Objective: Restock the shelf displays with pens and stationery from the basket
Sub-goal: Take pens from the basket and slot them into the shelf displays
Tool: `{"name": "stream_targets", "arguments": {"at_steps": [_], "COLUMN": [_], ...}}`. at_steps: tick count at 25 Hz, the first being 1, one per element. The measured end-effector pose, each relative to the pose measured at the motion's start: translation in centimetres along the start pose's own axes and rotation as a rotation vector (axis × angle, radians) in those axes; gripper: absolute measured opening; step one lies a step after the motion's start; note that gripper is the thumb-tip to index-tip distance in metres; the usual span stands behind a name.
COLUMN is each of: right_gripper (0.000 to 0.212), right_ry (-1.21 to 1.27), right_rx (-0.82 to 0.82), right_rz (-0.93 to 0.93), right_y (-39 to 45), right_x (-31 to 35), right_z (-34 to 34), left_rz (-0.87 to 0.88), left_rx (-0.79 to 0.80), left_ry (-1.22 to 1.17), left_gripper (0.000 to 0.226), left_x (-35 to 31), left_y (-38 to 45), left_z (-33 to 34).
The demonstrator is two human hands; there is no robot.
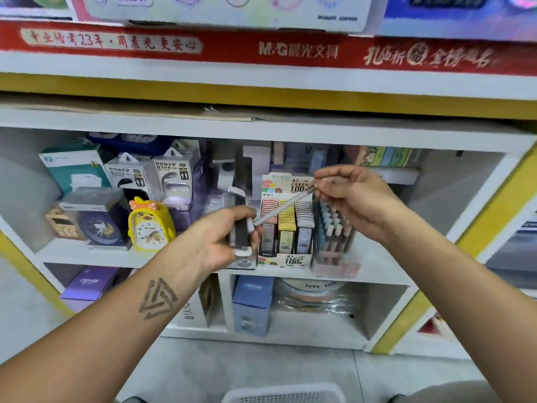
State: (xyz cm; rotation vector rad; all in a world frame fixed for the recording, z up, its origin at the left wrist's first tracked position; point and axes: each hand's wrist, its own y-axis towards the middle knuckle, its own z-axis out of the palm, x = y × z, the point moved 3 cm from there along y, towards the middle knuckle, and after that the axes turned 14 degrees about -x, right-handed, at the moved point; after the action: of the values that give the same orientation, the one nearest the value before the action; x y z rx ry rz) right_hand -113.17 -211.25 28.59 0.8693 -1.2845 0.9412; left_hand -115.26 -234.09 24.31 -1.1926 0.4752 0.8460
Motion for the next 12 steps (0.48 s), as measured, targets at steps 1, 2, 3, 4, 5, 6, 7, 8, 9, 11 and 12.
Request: {"name": "stream_targets", "arguments": {"at_steps": [1,2,3,4,5,6,7,8,9,11,12], "right_gripper": [0.02,0.019,0.018,0.017,0.015,0.013,0.011,0.009,0.009,0.011,0.012], "right_ry": [0.02,0.015,-0.011,-0.05,-0.099,-0.159,-0.222,-0.279,-0.328,-0.423,-0.471], "right_rx": [-0.028,-0.066,-0.105,-0.142,-0.174,-0.198,-0.214,-0.22,-0.223,-0.224,-0.219], "right_rz": [-0.03,-0.079,-0.14,-0.2,-0.256,-0.308,-0.358,-0.403,-0.444,-0.514,-0.542], "right_y": [0.0,-0.1,-0.3,-0.5,-0.7,-0.8,-1.0,-1.1,-1.3,-1.7,-1.8], "right_x": [0.3,0.7,1.1,1.5,1.9,2.3,2.6,2.9,3.0,3.0,2.7], "right_z": [-1.0,-2.1,-3.2,-4.1,-5.0,-5.8,-6.5,-7.1,-7.6,-8.5,-8.8], "left_rz": [-0.001,-0.001,0.001,0.002,0.001,-0.002,-0.002,0.005,0.016,0.024,0.023], "left_rx": [0.037,0.07,0.098,0.126,0.152,0.171,0.18,0.183,0.184,0.185,0.185], "left_ry": [0.021,0.041,0.065,0.091,0.113,0.132,0.148,0.161,0.17,0.173,0.17], "left_gripper": [0.006,0.005,0.004,0.003,0.002,0.003,0.004,0.005,0.005,0.005,0.005], "left_x": [0.3,0.7,1.0,1.4,1.9,2.3,2.7,3.0,3.3,3.7,3.9], "left_y": [-0.1,-0.2,-0.2,-0.2,-0.3,-0.3,-0.2,-0.1,0.0,0.2,0.3], "left_z": [0.5,1.3,2.0,2.6,3.3,3.9,4.4,4.9,5.2,5.8,6.0]}}
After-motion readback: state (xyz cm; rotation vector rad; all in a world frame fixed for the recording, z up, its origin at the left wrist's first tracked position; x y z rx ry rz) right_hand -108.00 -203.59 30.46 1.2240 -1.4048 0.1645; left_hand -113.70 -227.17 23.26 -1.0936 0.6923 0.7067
